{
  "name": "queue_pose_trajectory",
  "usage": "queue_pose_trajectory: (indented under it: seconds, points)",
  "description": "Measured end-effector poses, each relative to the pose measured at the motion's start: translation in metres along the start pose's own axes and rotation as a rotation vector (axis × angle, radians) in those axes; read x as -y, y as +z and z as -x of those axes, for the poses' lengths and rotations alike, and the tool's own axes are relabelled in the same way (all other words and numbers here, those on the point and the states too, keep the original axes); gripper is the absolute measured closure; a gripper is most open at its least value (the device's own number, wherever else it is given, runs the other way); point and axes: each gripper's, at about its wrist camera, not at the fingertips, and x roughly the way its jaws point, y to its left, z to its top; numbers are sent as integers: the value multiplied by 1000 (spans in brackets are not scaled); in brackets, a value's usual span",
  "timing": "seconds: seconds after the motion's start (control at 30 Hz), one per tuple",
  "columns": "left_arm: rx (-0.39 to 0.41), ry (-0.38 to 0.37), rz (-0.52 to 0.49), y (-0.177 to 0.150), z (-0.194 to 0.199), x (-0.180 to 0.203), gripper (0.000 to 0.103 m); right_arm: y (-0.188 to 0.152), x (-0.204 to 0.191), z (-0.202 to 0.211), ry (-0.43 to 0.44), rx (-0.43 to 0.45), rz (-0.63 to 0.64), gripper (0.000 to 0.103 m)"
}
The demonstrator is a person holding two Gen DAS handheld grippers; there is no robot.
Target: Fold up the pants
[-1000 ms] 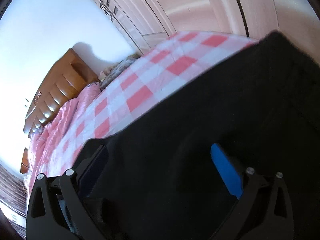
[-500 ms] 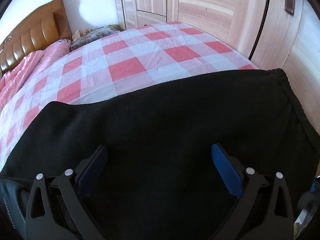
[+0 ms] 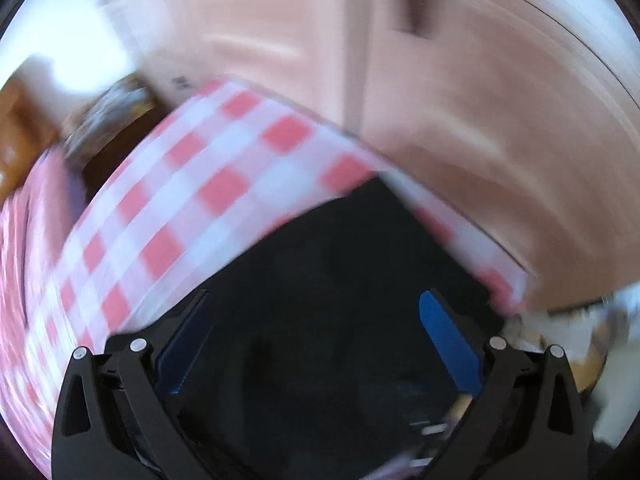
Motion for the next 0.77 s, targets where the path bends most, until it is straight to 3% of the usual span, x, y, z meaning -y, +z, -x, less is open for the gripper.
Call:
queue_pose_trajectory:
  seconds: [0.07,0.2,0.37,0.47,0.5,0.53,0.57,0.6,0.63,0.77]
  points:
    - [-55,21,-109,18,-3,38,2,-1,-10,0,-21,16,51,72]
    - [-215,159,-296,34,-37,101,2,-4,-11,5,-35,24,83,72]
    - [-410,389,-391,32,-100,122,2,-8,-6,11,-46,23,92,72]
    - [-503,442,-406,25,-126,118,4,-9,-4,11,-37,10,80,71]
    - [-520,448,-412,23,-130,116,23,-9,-2,11,-24,0,66,67]
    - [-537,445,-406,20,-132,113,54,-11,0,11,-19,-13,60,67]
    - [-548,387,-366,19,-130,109,65,-12,1,12,-8,-12,58,65]
    - [-528,358,-361,18,-125,108,73,-13,2,15,15,-9,50,40]
    - [-500,352,-375,17,-119,108,74,-15,5,18,34,-3,31,4]
    - [-413,305,-328,10,-90,96,76,-23,13,20,104,-35,-54,5]
